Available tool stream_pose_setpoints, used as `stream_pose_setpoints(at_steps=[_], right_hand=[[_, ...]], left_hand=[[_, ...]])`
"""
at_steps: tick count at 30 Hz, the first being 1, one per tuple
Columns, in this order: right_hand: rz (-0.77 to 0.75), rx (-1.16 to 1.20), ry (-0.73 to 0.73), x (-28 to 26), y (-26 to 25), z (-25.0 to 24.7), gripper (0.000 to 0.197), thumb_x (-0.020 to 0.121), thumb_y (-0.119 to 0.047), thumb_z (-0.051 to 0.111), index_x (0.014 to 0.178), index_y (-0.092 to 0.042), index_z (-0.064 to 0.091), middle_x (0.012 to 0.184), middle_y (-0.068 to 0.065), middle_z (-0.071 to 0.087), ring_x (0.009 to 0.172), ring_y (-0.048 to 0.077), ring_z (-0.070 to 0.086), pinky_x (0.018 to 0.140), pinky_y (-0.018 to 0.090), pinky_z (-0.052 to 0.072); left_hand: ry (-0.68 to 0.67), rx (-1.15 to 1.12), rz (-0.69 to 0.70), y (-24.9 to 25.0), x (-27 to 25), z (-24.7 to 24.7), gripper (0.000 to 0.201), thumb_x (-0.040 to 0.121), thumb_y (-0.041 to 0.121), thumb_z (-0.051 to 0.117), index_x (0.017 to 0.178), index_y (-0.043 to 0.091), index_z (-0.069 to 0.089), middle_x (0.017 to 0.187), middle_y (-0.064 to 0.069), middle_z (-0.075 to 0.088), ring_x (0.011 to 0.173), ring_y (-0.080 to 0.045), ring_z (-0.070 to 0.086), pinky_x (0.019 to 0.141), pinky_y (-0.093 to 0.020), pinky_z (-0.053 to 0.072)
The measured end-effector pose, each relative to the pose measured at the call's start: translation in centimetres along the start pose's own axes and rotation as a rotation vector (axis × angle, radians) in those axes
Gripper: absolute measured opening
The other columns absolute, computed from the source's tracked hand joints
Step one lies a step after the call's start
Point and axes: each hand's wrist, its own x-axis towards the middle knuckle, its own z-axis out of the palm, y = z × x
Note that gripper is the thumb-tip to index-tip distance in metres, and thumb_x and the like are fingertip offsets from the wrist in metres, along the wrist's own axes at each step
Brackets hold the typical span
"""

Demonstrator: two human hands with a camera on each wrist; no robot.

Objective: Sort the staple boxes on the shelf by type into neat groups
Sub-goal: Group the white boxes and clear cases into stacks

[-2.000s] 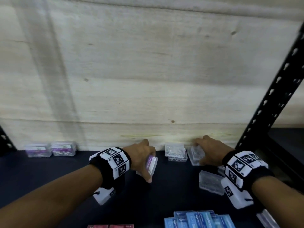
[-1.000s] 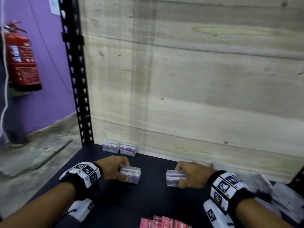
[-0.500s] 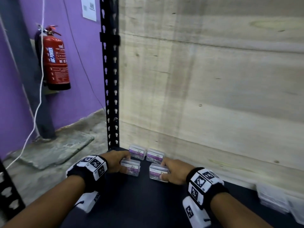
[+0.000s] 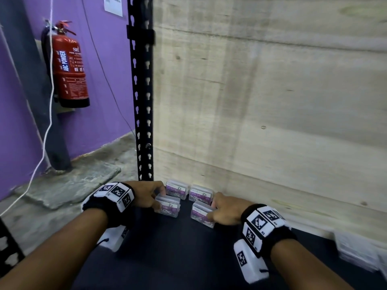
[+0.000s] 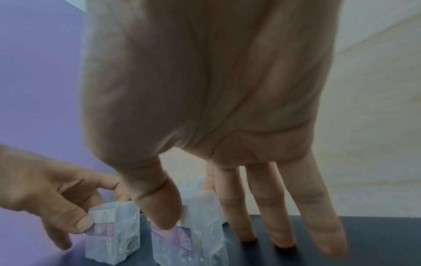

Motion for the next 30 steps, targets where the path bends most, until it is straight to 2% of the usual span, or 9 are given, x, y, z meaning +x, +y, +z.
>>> stream_pose_setpoints(at_steps=[2, 4, 6, 8, 9, 14, 17, 20, 30], right_hand=[[-0.001, -0.002, -0.016, 0.0, -0.1, 0.0, 0.064, 0.094, -0.042, 0.056, 0.145, -0.015, 0.029, 0.129, 0.003, 0.054, 0.112, 0.022, 0.054, 0.088, 0.030, 0.043], [-0.008, 0.011, -0.022, 0.1, -0.1, -0.1, 0.055, 0.094, -0.039, 0.058, 0.139, -0.017, 0.034, 0.118, -0.002, 0.053, 0.106, 0.019, 0.053, 0.083, 0.029, 0.042], [-0.016, 0.007, -0.020, 0.1, -0.2, -0.2, 0.050, 0.095, -0.040, 0.058, 0.135, -0.020, 0.037, 0.113, -0.003, 0.052, 0.102, 0.018, 0.053, 0.082, 0.029, 0.042], [-0.020, -0.002, -0.013, 0.2, -0.3, -0.2, 0.048, 0.096, -0.041, 0.057, 0.134, -0.022, 0.036, 0.112, -0.003, 0.053, 0.100, 0.018, 0.054, 0.084, 0.030, 0.044], [-0.021, -0.006, -0.007, 0.3, -0.3, -0.3, 0.047, 0.096, -0.042, 0.057, 0.134, -0.022, 0.037, 0.112, -0.003, 0.053, 0.100, 0.018, 0.054, 0.086, 0.031, 0.045], [-0.037, -0.019, 0.029, 0.5, -0.6, -0.5, 0.040, 0.097, -0.041, 0.056, 0.129, -0.024, 0.039, 0.112, -0.001, 0.059, 0.098, 0.019, 0.057, 0.085, 0.031, 0.045], [-0.044, -0.019, 0.045, 0.5, -0.6, -0.4, 0.039, 0.098, -0.041, 0.056, 0.129, -0.024, 0.039, 0.123, 0.002, 0.060, 0.105, 0.021, 0.058, 0.092, 0.032, 0.046], [-0.051, -0.019, 0.060, 0.6, -0.6, -0.2, 0.039, 0.098, -0.041, 0.055, 0.129, -0.024, 0.039, 0.120, 0.002, 0.062, 0.104, 0.021, 0.060, 0.092, 0.033, 0.047], [-0.057, -0.029, 0.091, 0.8, -0.7, -0.1, 0.039, 0.098, -0.043, 0.054, 0.129, -0.023, 0.040, 0.115, 0.002, 0.063, 0.100, 0.021, 0.060, 0.091, 0.034, 0.048]], left_hand=[[0.000, -0.001, 0.010, 0.1, 0.2, -0.1, 0.032, 0.088, 0.032, 0.069, 0.113, 0.027, 0.050, 0.095, 0.012, 0.065, 0.081, -0.007, 0.058, 0.074, -0.019, 0.046], [-0.004, -0.010, 0.014, 0.3, 0.3, -0.3, 0.032, 0.089, 0.034, 0.068, 0.115, 0.028, 0.050, 0.093, 0.013, 0.066, 0.075, -0.005, 0.057, 0.067, -0.016, 0.043], [0.007, 0.012, 0.005, 0.4, 0.3, -0.4, 0.031, 0.089, 0.037, 0.067, 0.115, 0.030, 0.050, 0.099, 0.009, 0.068, 0.085, -0.010, 0.061, 0.075, -0.021, 0.047], [0.028, 0.058, -0.004, 0.4, 0.5, -0.3, 0.032, 0.089, 0.040, 0.065, 0.116, 0.032, 0.049, 0.105, 0.005, 0.069, 0.097, -0.016, 0.062, 0.089, -0.029, 0.048], [0.039, 0.078, -0.004, 0.4, 0.6, -0.3, 0.033, 0.090, 0.041, 0.064, 0.117, 0.032, 0.048, 0.106, 0.004, 0.069, 0.100, -0.018, 0.062, 0.092, -0.031, 0.048], [0.071, 0.115, 0.000, 0.3, 1.2, -0.3, 0.035, 0.091, 0.043, 0.062, 0.120, 0.033, 0.046, 0.097, 0.006, 0.067, 0.095, -0.018, 0.062, 0.086, -0.028, 0.047], [0.102, 0.140, 0.006, 0.1, 1.7, -0.2, 0.035, 0.091, 0.045, 0.061, 0.121, 0.036, 0.046, 0.086, 0.012, 0.064, 0.086, -0.015, 0.060, 0.081, -0.026, 0.045], [0.114, 0.147, 0.009, 0.0, 2.0, -0.2, 0.035, 0.090, 0.047, 0.061, 0.121, 0.037, 0.047, 0.076, 0.017, 0.060, 0.081, -0.013, 0.057, 0.081, -0.026, 0.044], [0.120, 0.165, -0.004, 0.0, 2.4, -0.3, 0.034, 0.090, 0.049, 0.060, 0.120, 0.040, 0.045, 0.081, 0.012, 0.063, 0.087, -0.015, 0.058, 0.088, -0.031, 0.047]])
